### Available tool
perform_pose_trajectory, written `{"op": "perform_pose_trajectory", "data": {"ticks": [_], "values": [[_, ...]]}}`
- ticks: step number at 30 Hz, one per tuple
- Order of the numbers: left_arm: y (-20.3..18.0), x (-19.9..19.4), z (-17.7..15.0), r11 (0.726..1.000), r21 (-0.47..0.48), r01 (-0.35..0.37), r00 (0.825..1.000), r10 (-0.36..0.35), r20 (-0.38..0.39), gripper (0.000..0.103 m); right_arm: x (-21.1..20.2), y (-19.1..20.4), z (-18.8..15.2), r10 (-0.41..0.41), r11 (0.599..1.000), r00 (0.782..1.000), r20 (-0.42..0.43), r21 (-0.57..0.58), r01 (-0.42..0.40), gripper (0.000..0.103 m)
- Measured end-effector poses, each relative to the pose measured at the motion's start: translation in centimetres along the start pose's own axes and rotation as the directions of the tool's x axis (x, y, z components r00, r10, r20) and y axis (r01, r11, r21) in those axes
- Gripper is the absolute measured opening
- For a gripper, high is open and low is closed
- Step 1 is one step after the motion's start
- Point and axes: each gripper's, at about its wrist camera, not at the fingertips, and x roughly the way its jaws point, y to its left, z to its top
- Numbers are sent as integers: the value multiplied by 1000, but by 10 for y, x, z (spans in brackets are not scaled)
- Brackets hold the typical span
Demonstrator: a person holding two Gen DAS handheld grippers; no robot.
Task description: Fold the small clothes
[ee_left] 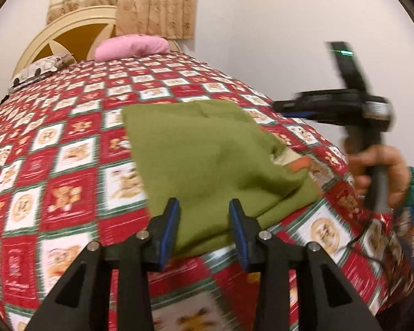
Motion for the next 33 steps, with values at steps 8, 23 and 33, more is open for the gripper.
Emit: {"op": "perform_pose_trajectory", "data": {"ticks": [8,23,33], "values": [[37,4,-4,987,-141,-83,996,84,-3,65,-38,48,-55,26,995,999,-42,-96,-30,60],[64,-3,2,978,-185,-93,996,90,-24,73,-44,54,-79,-105,968,989,-106,-240,77,5],[44,49,9,981,-129,-147,985,134,-105,73,-44,25,-98,-116,987,982,-146,-126,98,3]]}}
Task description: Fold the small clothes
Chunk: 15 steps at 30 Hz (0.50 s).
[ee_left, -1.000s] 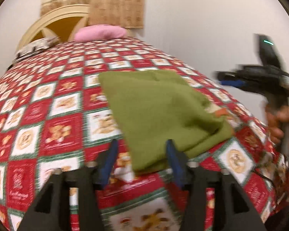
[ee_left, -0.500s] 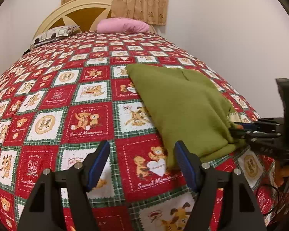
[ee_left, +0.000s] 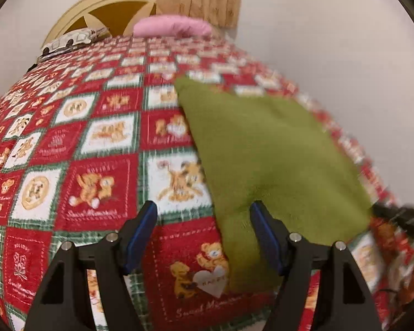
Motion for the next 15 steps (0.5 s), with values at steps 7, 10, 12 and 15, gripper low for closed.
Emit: {"op": "perform_pose_trajectory", "data": {"ticks": [7,10,12,15], "values": [[-2,-3,-2,1000,15,-13,1000,12,27,73,-22,7,42,16,999,988,155,48,-24,48],[-4,-3,-1,1000,17,-16,999,16,28,73,8,26,55,-5,1000,994,109,8,4,63],[-5,-4,-2,1000,29,-13,999,12,29,73,38,31,60,11,1000,999,46,6,-12,58],[-1,-7,1,999,42,-1,1000,0,29,75,67,36,56,-28,999,999,-17,-27,28,20]]}}
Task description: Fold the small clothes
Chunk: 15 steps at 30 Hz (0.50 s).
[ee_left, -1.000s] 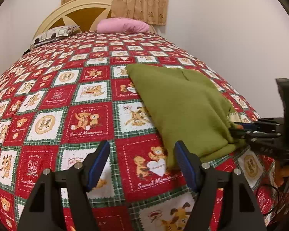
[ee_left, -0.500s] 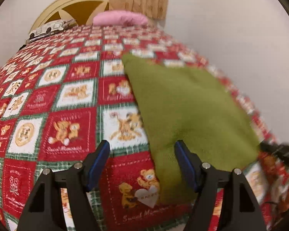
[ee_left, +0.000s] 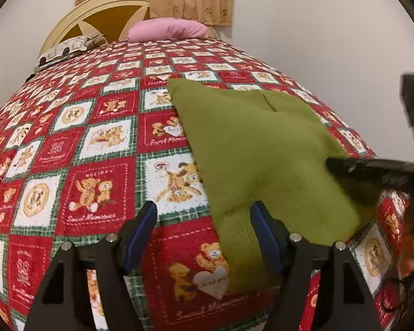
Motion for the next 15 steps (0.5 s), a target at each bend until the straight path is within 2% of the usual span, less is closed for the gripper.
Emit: {"op": "perform_pose_trajectory", "data": {"ticks": [1,3,5,7,9,12,13,15], "values": [[3,-2,2,1000,-2,1,1000,-1,1,77,-7,3,-2,-42,998,999,33,-46,44,16],[11,-10,9,1000,-15,-2,1000,3,25,78,-23,-4,-6,-77,996,994,81,-26,80,15],[17,-13,16,999,-35,-11,999,12,41,78,-31,-20,-12,-59,998,995,83,25,57,15],[22,-10,24,998,-67,0,999,3,48,78,-20,-32,-23,-45,998,998,49,53,43,15],[20,1,26,997,-80,-2,1000,4,28,78,-14,-29,-30,-51,997,997,62,54,48,16],[11,24,16,994,-63,-88,996,87,-23,79,-14,-18,-26,-99,995,993,63,9,99,17],[9,29,11,990,-50,-130,991,128,-36,79,-14,-19,-25,-95,995,994,57,10,95,19],[9,27,6,986,-49,-160,986,158,-50,79,-18,-23,-27,-63,998,997,44,22,62,25]]}}
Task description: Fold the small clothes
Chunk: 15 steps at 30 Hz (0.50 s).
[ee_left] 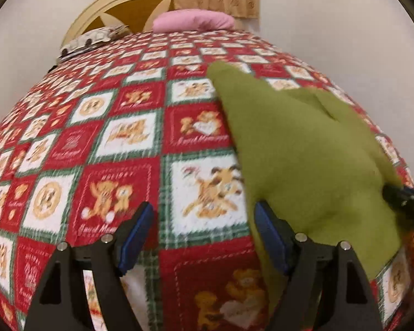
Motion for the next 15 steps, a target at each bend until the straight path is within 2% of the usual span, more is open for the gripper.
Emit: {"op": "perform_pose_trajectory", "data": {"ticks": [2,4,7,10,11,13,15], "values": [[2,-3,-3,999,38,-11,1000,12,-28,78,-8,-5,-6,31,999,999,-16,25,-31,31],[9,-4,-8,997,75,12,998,-8,-61,78,-22,-9,-18,33,998,999,-32,47,-31,38],[28,-12,-3,999,39,31,998,-29,-62,78,-43,-16,-23,32,998,999,-9,55,-31,43],[41,-19,16,998,-26,50,998,-51,-25,78,-63,-24,-4,27,996,997,70,82,-33,46],[41,-19,25,997,-46,64,998,-65,-13,78,-65,-26,4,34,995,996,87,90,-42,50],[36,-17,43,993,-67,94,996,-94,-4,78,-61,-28,25,48,992,992,113,109,-60,73],[25,-13,61,989,-65,135,991,-135,13,82,-46,-26,47,85,991,990,108,98,-96,77]]}}
